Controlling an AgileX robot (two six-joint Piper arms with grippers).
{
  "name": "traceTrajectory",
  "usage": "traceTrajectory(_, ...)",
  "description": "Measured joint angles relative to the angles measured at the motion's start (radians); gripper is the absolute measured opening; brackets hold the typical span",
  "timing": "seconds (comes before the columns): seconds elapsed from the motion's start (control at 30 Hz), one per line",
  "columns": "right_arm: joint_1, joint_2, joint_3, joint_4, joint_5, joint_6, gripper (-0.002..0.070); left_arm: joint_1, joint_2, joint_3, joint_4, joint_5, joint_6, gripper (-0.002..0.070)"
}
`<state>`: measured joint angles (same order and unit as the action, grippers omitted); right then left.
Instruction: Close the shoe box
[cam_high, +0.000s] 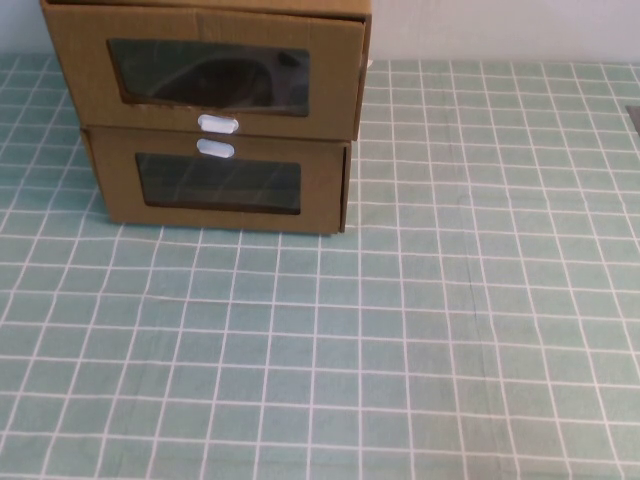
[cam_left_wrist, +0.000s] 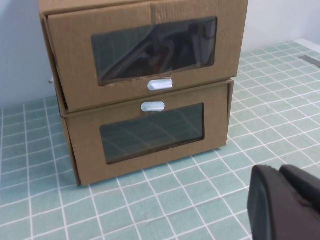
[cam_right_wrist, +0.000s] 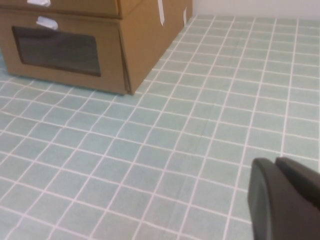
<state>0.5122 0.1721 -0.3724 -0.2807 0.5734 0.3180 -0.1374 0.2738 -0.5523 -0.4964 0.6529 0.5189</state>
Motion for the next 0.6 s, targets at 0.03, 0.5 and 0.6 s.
traceTrajectory(0.03,0.0,0.0,0.0,0.0,0.002,0.0,-0.0014,0.0,0.0,0.0,0.0,0.0,0.0,-0.0005)
traceTrajectory(0.5,0.0,0.0,0.0,0.0,0.006,0.0,-0.0014,0.0,0.0,0.0,0.0,0.0,0.0,-0.0005)
traceTrajectory(0.6,0.0,0.0,0.0,0.0,0.006,0.0,-0.0014,0.0,0.0,0.002,0.0,0.0,0.0,-0.0005)
